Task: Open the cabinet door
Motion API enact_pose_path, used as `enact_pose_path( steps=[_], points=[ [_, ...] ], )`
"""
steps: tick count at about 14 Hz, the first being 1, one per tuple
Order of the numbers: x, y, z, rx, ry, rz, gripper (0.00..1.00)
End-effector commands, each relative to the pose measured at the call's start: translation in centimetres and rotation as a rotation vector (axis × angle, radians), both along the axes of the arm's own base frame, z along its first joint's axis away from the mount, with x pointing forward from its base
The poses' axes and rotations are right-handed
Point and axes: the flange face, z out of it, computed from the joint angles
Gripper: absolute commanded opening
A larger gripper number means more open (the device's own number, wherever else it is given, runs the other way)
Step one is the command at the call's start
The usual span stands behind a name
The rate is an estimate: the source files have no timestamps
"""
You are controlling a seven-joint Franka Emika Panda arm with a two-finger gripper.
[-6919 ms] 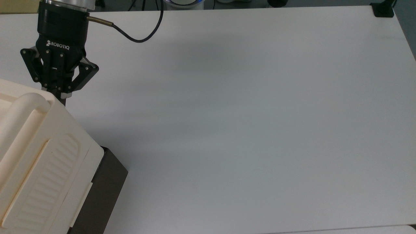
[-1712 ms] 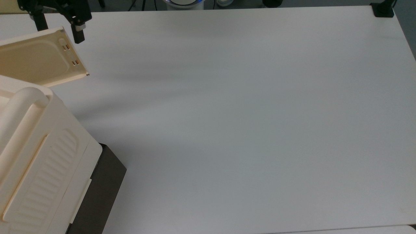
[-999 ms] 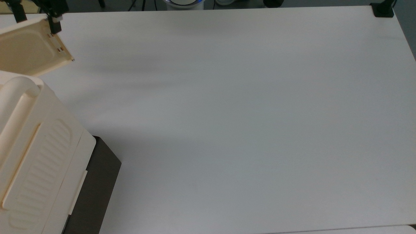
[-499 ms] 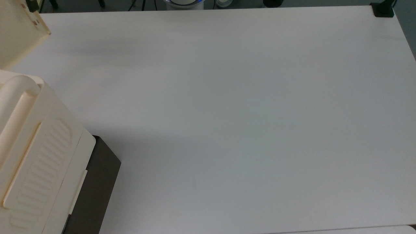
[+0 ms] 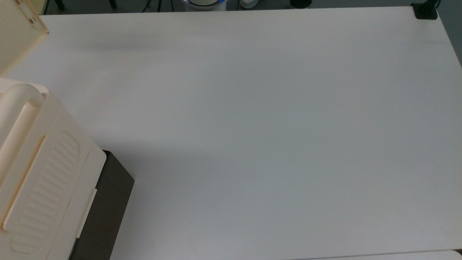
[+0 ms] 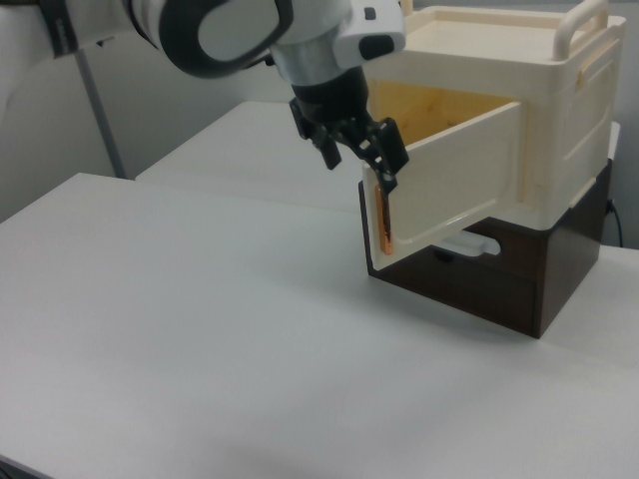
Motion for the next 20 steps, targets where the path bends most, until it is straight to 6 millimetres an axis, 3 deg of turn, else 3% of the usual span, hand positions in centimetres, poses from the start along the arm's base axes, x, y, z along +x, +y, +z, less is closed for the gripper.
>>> enact_pose_path(
  steps=[1, 2, 5, 7, 10, 13, 15, 18, 20],
  points=[
    [-1.4, 1.0, 2.3, 0.008, 0.026, 0.029, 1.00],
    [-2.0, 1.3, 3.2, 0.006, 0.010, 0.031, 1.00],
    [-1.6, 6.0, 3.4, 0.042, 0.079, 0.117, 1.00],
    [-1.0, 9.7, 3.4, 0.064, 0.119, 0.186, 1.00],
    [0.9, 17.6, 3.2, 0.102, 0.150, 0.171, 1.00],
    [2.1, 23.0, 1.6, 0.120, 0.192, 0.193, 1.00],
    [2.7, 25.5, 0.3, 0.122, 0.216, 0.221, 1.00],
    [4.2, 26.8, -1.2, 0.098, 0.207, 0.247, 1.00],
    [5.4, 26.5, -3.3, 0.048, 0.214, 0.266, 1.00]
  ],
)
